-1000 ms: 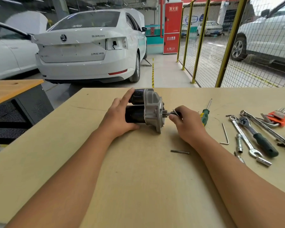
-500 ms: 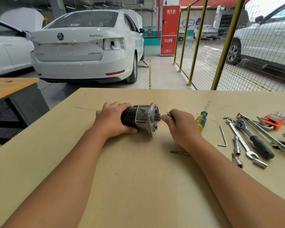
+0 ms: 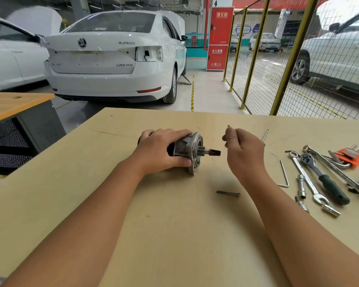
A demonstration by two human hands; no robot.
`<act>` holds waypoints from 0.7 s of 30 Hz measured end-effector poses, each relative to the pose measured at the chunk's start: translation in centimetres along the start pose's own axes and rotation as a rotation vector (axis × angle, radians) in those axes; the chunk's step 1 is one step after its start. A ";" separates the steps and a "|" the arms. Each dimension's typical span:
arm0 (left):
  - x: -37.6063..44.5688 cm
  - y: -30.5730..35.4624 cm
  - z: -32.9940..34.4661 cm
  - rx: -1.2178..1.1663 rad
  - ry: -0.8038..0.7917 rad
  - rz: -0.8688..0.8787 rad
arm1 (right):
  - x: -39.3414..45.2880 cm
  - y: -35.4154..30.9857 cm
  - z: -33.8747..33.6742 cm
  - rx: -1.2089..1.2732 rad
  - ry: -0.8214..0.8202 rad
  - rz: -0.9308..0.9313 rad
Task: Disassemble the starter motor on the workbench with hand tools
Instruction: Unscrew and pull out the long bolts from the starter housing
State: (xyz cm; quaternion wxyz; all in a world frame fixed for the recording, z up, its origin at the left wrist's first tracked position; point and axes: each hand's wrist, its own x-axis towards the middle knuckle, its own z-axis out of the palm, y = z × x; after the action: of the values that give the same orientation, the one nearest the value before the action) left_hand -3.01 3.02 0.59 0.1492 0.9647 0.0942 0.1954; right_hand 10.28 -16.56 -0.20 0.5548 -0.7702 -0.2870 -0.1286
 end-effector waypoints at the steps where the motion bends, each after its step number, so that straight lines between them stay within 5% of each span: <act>1: 0.0 -0.2 0.0 -0.050 0.015 0.003 | -0.1 -0.3 -0.1 0.061 0.016 0.004; 7: -0.1 -1.3 -0.1 -0.544 0.147 0.045 | -0.9 -0.7 0.1 0.146 -0.035 -0.042; 21: 0.1 -1.5 -0.3 -0.476 0.159 0.083 | -1.2 -1.3 -1.0 0.079 -0.449 -0.172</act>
State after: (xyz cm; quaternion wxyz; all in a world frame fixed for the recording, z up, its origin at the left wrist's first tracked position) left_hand -3.23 4.48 0.39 0.3560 0.8871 0.0175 0.2934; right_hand 8.67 -17.55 0.52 0.4938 -0.7299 -0.4726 0.0106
